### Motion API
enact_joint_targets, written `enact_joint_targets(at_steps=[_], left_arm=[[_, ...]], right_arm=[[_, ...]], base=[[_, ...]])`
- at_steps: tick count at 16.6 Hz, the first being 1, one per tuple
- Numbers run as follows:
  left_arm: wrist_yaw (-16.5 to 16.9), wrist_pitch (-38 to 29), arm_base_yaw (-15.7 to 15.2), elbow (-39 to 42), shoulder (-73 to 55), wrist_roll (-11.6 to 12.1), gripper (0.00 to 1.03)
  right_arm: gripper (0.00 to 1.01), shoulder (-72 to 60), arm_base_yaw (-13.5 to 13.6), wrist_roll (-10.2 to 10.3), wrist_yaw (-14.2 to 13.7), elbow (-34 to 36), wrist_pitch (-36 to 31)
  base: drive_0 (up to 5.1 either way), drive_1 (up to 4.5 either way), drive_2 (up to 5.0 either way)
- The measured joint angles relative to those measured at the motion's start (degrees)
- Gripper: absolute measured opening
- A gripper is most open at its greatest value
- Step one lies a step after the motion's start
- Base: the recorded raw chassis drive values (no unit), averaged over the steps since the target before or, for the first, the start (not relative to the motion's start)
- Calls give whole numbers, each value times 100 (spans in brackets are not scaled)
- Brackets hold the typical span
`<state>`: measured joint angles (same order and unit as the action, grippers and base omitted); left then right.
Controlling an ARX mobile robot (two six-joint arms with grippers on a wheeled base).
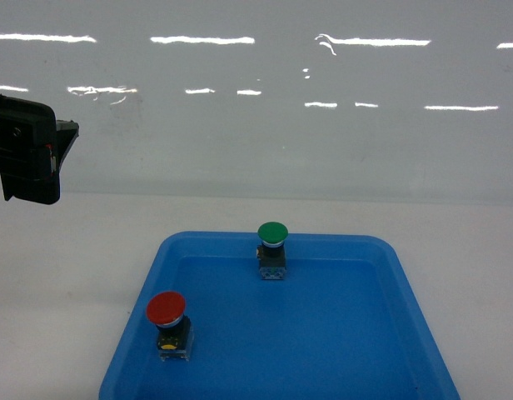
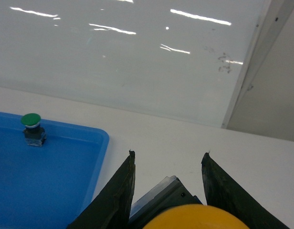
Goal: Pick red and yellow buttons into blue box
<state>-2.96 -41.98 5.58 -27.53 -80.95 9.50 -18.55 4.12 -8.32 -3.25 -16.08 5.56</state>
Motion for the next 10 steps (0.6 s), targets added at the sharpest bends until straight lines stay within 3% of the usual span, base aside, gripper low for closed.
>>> enact_joint_targets(at_steps=[3, 5, 10], left_arm=[[0, -2, 0, 0, 0, -2, 98], [59, 527, 66, -107, 4, -72, 98], [448, 2153, 601, -1290, -706, -774, 98]], right_arm=[[37, -20, -4, -57, -81, 9, -4], [37, -20, -4, -59, -81, 9, -2], [37, -22, -4, -59, -81, 9, -2]], base=[[0, 0, 0], [0, 0, 0], [0, 0, 0]])
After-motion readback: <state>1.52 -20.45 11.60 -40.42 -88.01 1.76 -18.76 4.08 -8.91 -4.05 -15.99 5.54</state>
